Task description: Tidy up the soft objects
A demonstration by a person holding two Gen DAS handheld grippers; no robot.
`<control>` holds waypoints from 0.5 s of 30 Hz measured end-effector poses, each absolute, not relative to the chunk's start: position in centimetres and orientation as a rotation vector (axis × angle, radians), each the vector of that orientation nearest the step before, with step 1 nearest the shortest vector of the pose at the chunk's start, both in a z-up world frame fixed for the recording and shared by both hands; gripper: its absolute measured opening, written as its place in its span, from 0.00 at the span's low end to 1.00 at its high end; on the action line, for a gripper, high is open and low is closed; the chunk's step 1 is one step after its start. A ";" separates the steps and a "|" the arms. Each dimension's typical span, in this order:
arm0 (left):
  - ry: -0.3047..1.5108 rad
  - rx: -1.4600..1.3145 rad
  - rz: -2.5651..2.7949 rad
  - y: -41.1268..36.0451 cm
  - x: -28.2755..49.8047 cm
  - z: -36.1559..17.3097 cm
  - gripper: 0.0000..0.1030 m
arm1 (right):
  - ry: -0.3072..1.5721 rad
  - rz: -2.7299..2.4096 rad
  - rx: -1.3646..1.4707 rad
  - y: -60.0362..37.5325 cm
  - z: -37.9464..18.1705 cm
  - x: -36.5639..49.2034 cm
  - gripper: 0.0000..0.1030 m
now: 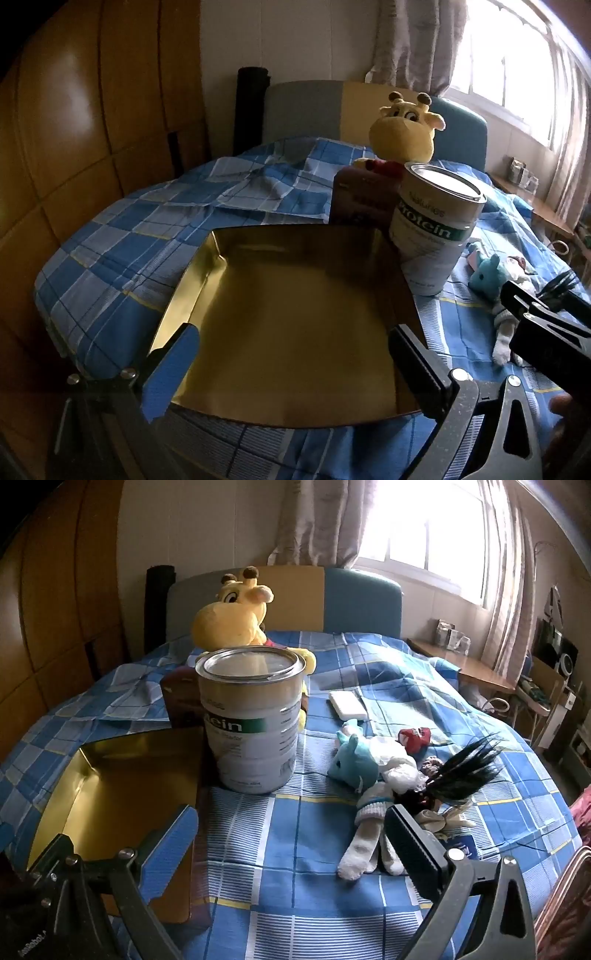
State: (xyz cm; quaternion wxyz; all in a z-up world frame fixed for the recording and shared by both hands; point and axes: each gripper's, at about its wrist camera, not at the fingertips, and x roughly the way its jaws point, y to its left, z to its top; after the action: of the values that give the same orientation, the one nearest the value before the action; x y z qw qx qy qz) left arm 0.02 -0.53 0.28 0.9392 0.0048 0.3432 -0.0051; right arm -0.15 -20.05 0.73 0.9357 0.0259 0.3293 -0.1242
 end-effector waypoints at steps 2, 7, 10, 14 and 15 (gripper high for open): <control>0.702 0.011 -0.016 -0.6 0.0 0.2 1.00 | 0.675 -0.255 0.050 -20.1 0.7 -0.1 1.00; 0.699 0.025 -0.034 -1.2 -0.1 0.3 1.00 | 0.674 -0.270 0.056 -20.4 0.9 -0.1 1.00; 0.698 0.028 -0.044 -1.6 -0.2 0.4 1.00 | 0.672 -0.280 0.057 -20.7 0.8 -0.2 1.00; 0.696 0.030 -0.057 -2.1 -0.1 0.6 1.00 | 0.678 -0.293 0.066 -21.2 0.5 -0.2 1.00; 0.694 0.030 -0.060 -2.3 -0.1 0.6 1.00 | 0.678 -0.301 0.067 -21.4 0.4 -0.1 1.00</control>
State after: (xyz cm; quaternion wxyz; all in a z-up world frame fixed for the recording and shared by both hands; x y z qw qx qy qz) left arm -0.09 -2.28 0.59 0.9398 0.0148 0.3401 -0.0294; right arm -0.15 -21.36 0.39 0.9314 0.0326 0.3314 -0.1470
